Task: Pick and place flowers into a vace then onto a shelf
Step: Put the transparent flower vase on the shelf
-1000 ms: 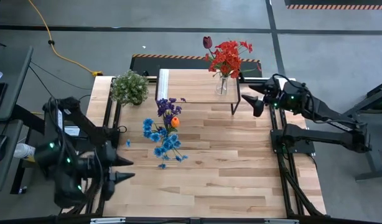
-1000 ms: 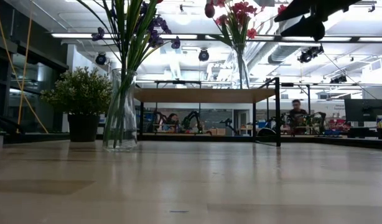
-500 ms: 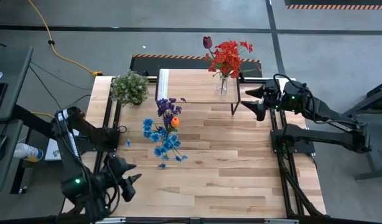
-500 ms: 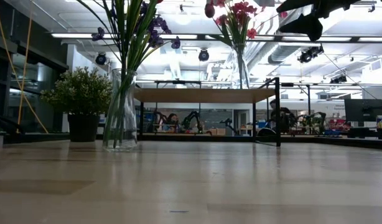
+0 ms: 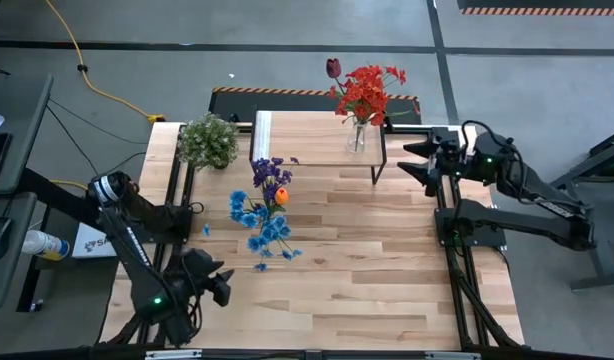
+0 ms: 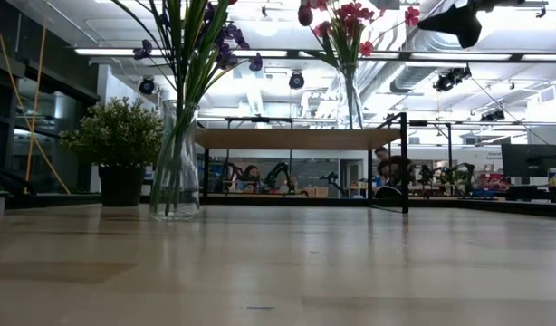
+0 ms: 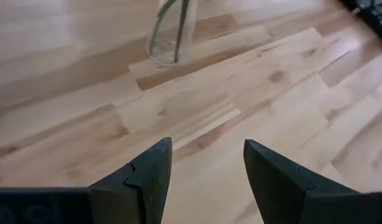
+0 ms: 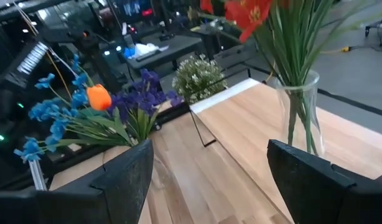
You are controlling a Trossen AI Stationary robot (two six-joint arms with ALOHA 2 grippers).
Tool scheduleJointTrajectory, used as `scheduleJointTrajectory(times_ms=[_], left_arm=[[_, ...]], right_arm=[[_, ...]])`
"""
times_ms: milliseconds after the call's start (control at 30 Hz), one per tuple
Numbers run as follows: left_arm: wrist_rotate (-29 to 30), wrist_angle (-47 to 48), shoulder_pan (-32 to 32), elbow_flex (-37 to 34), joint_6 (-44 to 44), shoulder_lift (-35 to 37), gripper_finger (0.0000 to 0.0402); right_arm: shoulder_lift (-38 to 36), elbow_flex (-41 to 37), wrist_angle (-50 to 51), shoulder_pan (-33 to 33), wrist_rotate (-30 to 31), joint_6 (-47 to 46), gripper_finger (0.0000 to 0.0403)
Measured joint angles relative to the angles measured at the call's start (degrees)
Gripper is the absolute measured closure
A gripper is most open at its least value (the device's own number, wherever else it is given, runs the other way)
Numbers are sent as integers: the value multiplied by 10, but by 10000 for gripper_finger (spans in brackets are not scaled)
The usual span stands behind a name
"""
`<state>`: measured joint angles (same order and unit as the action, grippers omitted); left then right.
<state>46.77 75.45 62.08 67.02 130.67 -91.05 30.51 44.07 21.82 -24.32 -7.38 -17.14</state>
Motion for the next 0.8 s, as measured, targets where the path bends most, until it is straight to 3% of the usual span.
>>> scheduleJointTrajectory(times_ms=[167, 367, 667, 800], left_arm=[[21, -57, -20, -51, -4, 0, 170], [48, -49, -54, -78, -14, 0, 156], [54, -54, -108, -95, -91, 0, 45], [28, -58, -124, -97, -124, 0, 10]], right_arm=[[-21, 0, -2, 0, 0, 0, 100], [-30, 0, -2, 0, 0, 6, 100], [-32, 0, -2, 0, 1, 1, 100], [-32, 0, -2, 0, 1, -7, 100]])
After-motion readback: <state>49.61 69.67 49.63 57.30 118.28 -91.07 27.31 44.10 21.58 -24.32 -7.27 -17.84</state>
